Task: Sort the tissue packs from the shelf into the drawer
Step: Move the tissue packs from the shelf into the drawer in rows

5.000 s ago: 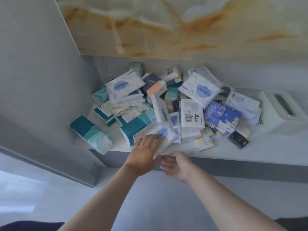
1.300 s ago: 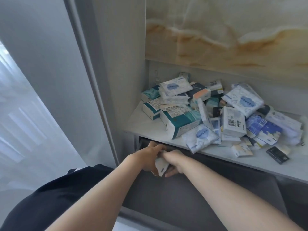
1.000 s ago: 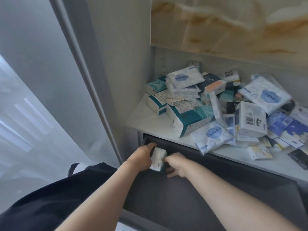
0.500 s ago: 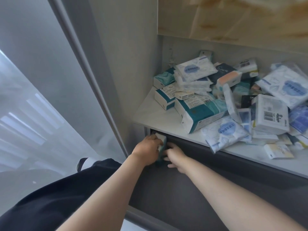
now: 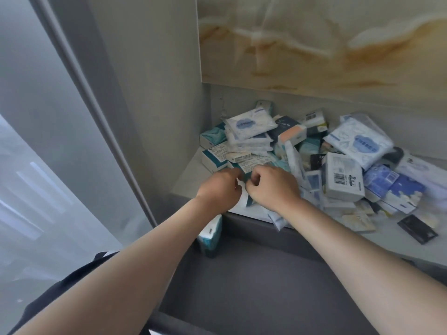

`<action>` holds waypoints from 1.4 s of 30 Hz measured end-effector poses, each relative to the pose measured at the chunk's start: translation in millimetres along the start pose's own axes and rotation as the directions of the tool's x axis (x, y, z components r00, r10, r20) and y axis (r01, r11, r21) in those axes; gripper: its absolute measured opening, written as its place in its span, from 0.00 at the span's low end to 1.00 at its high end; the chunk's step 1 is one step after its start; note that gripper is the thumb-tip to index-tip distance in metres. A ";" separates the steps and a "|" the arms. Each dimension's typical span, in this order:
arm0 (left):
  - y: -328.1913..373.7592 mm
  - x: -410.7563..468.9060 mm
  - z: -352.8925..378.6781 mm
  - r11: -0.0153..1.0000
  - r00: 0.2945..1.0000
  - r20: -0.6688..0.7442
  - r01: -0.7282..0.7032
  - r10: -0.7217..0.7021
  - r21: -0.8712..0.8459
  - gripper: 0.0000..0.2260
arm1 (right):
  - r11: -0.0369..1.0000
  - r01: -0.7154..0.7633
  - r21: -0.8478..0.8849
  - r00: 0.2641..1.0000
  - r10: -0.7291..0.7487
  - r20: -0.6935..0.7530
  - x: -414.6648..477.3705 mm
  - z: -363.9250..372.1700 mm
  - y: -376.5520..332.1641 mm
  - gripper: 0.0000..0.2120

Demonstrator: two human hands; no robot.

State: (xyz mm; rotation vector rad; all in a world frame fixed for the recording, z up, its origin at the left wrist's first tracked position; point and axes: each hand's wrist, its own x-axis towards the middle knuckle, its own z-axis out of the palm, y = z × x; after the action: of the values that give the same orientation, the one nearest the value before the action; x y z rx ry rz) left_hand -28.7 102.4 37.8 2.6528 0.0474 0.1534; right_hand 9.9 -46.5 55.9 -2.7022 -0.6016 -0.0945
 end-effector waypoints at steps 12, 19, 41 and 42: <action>-20.8 15.4 1.7 0.988 0.989 0.146 0.014 0.008 -0.151 0.39 | 0.865 0.330 -0.378 0.941 -0.268 0.208 42.3 25.7 22.7 0.32; -21.0 10.1 -15.4 0.952 0.999 0.034 0.023 -0.013 -0.306 0.32 | 0.961 0.207 0.184 0.970 -0.225 0.087 39.6 3.5 16.3 0.33; -5.9 -45.8 -69.9 0.872 0.870 0.375 0.426 -0.321 -0.241 0.34 | 0.835 -0.275 0.476 0.809 -0.067 0.584 -35.2 6.3 -39.9 0.48; -5.1 -46.4 -62.0 0.870 0.827 0.469 0.445 -0.309 -0.211 0.33 | 0.867 -0.278 0.413 0.800 -0.029 0.599 -40.6 13.5 -36.1 0.47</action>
State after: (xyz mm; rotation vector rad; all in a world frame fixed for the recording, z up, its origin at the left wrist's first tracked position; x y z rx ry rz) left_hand -82.2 132.7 85.2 2.2444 0.3800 -0.5102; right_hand -42.2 -27.3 49.7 -2.2263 -0.5083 0.8602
